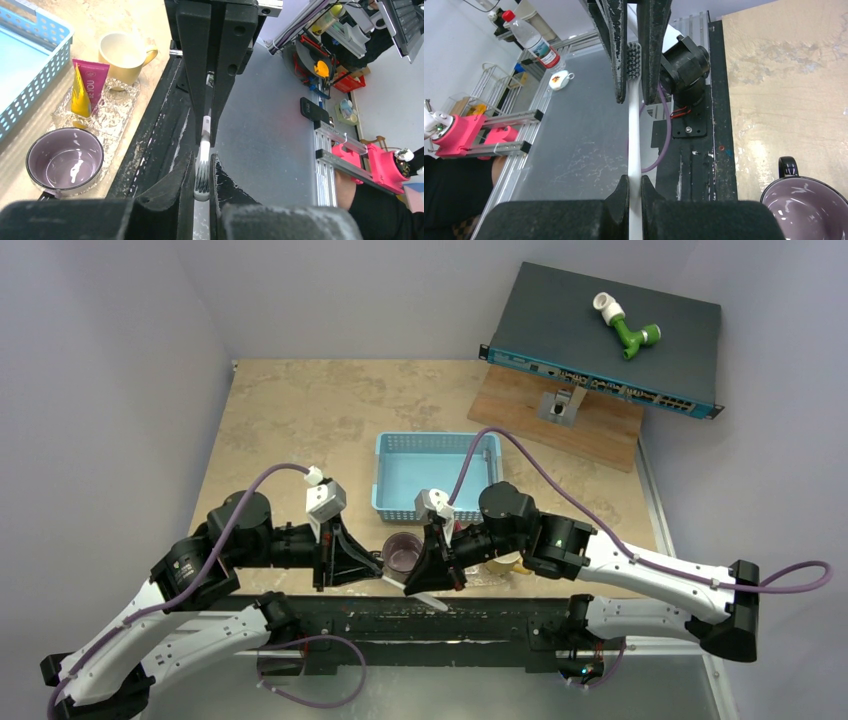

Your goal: Prepare toiletry sets of a toothbrush and toothpaste on the tray

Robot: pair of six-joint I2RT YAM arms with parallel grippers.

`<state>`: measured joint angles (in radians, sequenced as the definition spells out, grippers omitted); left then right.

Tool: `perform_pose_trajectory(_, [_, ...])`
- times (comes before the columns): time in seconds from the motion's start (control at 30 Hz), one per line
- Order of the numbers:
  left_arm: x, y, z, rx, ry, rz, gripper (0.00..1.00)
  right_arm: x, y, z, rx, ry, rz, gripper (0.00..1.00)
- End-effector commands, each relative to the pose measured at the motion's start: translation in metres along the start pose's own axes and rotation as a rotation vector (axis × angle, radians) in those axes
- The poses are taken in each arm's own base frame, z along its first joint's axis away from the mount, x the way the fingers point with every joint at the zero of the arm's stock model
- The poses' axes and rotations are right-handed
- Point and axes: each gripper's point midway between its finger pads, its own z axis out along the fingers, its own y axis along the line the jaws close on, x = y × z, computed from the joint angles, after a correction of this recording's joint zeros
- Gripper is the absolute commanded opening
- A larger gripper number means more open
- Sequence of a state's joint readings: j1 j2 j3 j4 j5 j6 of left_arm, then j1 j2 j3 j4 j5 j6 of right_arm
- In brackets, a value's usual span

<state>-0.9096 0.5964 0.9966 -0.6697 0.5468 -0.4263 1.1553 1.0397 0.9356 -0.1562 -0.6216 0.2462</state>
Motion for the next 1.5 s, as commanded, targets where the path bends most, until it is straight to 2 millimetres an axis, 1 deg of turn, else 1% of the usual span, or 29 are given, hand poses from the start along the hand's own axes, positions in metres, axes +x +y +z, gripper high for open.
perform_pose_trajectory(0.0, [-0.006, 0.002, 0.001, -0.012, -0.023, 0.012, 0.00, -0.015, 0.006, -0.004, -0.001, -0.058, -0.033, 0.00])
perform_pose_trajectory(0.23, [-0.008, 0.005, -0.001, -0.040, -0.035, 0.000, 0.00, -0.014, 0.004, -0.006, 0.020, -0.063, -0.023, 0.00])
perform_pose_trajectory(0.27, [-0.009, 0.005, -0.001, -0.040, -0.036, -0.002, 0.00, -0.014, 0.002, -0.006, 0.032, -0.063, -0.017, 0.02])
perform_pose_trajectory(0.3, [-0.008, 0.006, 0.000, -0.043, -0.033, -0.007, 0.00, -0.015, 0.000, -0.006, 0.047, -0.067, -0.014, 0.09])
perform_pose_trajectory(0.37, [-0.005, 0.010, 0.001, -0.059, -0.021, -0.017, 0.00, -0.017, -0.006, -0.009, 0.097, -0.077, -0.006, 0.16])
perform_pose_trajectory(0.43, [-0.004, 0.012, 0.002, -0.069, -0.016, -0.024, 0.00, -0.020, -0.012, -0.015, 0.148, -0.092, -0.004, 0.34])
perform_pose_trajectory(0.47, [-0.003, 0.014, 0.003, -0.078, -0.018, -0.030, 0.00, -0.021, -0.014, -0.018, 0.174, -0.100, -0.002, 0.40])
perform_pose_trajectory(0.53, [-0.004, 0.019, 0.003, -0.107, -0.024, -0.039, 0.00, -0.024, -0.020, -0.027, 0.235, -0.113, 0.002, 0.50])
perform_pose_trajectory(0.6, [-0.004, 0.025, 0.004, -0.144, -0.028, -0.046, 0.00, -0.026, -0.027, -0.036, 0.305, -0.130, 0.014, 0.55])
perform_pose_trajectory(0.73, [-0.003, 0.033, 0.007, -0.228, -0.033, -0.019, 0.00, -0.032, -0.044, -0.057, 0.460, -0.180, 0.053, 0.57])
perform_pose_trajectory(0.8, [-0.002, 0.031, 0.012, -0.254, -0.016, 0.005, 0.00, -0.032, -0.053, -0.067, 0.539, -0.203, 0.089, 0.57])
perform_pose_trajectory(0.83, [-0.002, 0.035, 0.015, -0.281, -0.011, 0.008, 0.00, -0.031, -0.057, -0.071, 0.571, -0.210, 0.106, 0.57])
perform_pose_trajectory(0.87, [0.000, 0.033, 0.018, -0.286, 0.003, 0.014, 0.00, -0.030, -0.062, -0.075, 0.609, -0.218, 0.124, 0.57])
perform_pose_trajectory(0.93, [-0.001, 0.038, 0.022, -0.339, 0.002, 0.030, 0.00, -0.028, -0.070, -0.082, 0.673, -0.229, 0.145, 0.57])
perform_pose_trajectory(1.07, [-0.002, 0.045, 0.028, -0.431, -0.001, 0.057, 0.00, -0.022, -0.081, -0.089, 0.744, -0.240, 0.167, 0.57])
perform_pose_trajectory(1.17, [0.000, 0.047, 0.037, -0.486, 0.011, 0.087, 0.00, -0.017, -0.089, -0.092, 0.785, -0.244, 0.179, 0.56])
perform_pose_trajectory(1.33, [-0.003, 0.046, 0.049, -0.576, 0.003, 0.157, 0.00, -0.014, -0.096, -0.096, 0.828, -0.256, 0.186, 0.56])
perform_pose_trajectory(1.47, [-0.002, 0.043, 0.059, -0.613, 0.001, 0.204, 0.00, -0.012, -0.099, -0.100, 0.855, -0.262, 0.191, 0.56])
